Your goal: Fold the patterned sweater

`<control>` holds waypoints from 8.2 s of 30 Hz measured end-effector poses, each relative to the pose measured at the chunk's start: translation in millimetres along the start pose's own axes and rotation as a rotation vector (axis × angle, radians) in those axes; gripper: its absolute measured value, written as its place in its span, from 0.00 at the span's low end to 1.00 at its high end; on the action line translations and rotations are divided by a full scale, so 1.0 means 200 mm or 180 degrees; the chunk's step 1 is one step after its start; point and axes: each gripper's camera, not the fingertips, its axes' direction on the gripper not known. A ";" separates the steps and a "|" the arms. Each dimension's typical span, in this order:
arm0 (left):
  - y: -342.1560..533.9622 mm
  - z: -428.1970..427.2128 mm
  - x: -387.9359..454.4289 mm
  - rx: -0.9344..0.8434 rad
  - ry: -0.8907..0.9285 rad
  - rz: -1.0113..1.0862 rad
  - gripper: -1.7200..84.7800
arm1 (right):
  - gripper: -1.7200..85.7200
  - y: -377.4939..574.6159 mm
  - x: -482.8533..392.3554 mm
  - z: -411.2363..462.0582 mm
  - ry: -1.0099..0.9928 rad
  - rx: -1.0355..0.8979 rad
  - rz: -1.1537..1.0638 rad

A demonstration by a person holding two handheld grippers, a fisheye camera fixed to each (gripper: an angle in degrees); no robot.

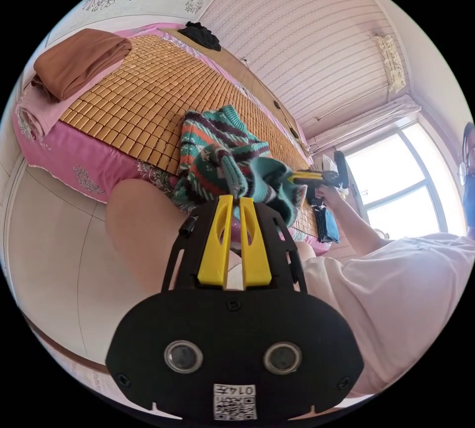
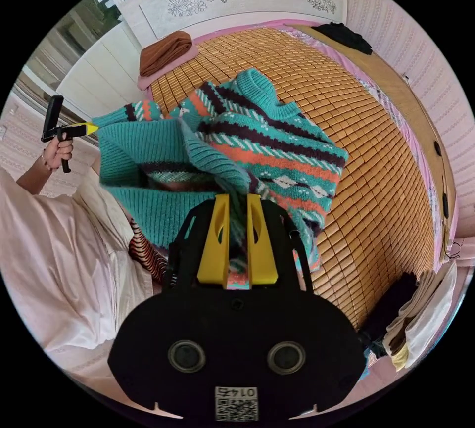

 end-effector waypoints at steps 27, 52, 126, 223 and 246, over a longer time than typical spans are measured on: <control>0.08 0.18 0.64 -0.0099 0.0100 0.0286 0.02 | 0.22 1.85 0.56 -0.52 -0.1320 0.1508 0.3595; 0.01 -1.45 2.00 0.3139 0.1803 0.2327 0.01 | 0.03 2.28 0.15 -2.95 -0.2039 0.5292 -0.0363; 0.15 0.91 -1.37 -0.0520 -0.1187 0.0327 0.03 | 0.07 1.89 0.37 -0.36 -0.1244 0.0682 0.2846; -0.46 1.68 -1.69 -0.1108 -0.1592 0.1406 0.01 | 0.01 0.43 0.76 0.90 0.0352 -0.1491 0.1420; -1.22 0.76 -1.67 0.0201 -0.0990 0.0115 0.01 | 0.15 -1.33 1.20 1.14 0.0534 0.0334 0.0046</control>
